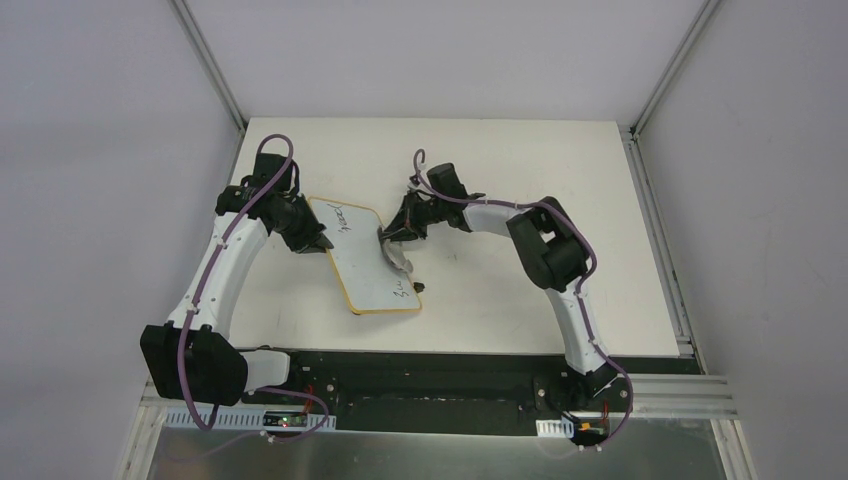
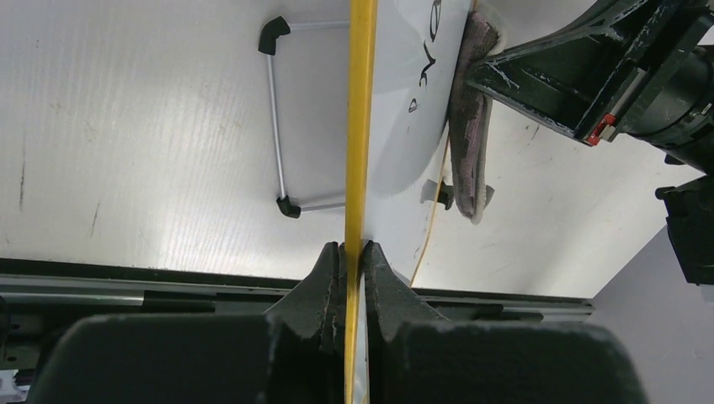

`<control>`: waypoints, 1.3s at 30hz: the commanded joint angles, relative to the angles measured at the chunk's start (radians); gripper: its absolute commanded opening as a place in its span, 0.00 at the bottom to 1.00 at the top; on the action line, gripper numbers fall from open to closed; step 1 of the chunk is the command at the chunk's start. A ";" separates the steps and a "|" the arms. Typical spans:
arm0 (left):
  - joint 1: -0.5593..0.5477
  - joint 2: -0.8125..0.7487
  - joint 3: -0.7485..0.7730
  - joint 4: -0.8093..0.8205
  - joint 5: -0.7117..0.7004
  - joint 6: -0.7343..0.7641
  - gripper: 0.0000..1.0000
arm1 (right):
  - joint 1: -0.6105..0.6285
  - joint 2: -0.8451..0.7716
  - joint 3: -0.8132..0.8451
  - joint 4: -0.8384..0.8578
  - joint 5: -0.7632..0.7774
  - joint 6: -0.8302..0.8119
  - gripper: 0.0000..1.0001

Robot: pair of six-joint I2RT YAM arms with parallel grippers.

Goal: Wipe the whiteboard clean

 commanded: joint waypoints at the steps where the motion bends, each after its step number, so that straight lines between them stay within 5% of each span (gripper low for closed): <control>1: -0.029 0.044 -0.044 -0.033 0.087 0.010 0.00 | 0.030 0.062 -0.005 -0.072 0.063 -0.042 0.00; 15: -0.030 0.041 -0.058 -0.027 0.089 0.007 0.00 | 0.168 -0.009 0.289 -0.181 0.034 -0.014 0.00; 30: -0.029 0.044 -0.059 -0.038 0.081 0.016 0.00 | -0.015 0.100 0.014 -0.107 0.078 -0.014 0.00; 39: -0.029 0.051 -0.045 -0.044 0.080 0.018 0.00 | 0.045 0.093 0.296 -0.315 0.058 -0.085 0.00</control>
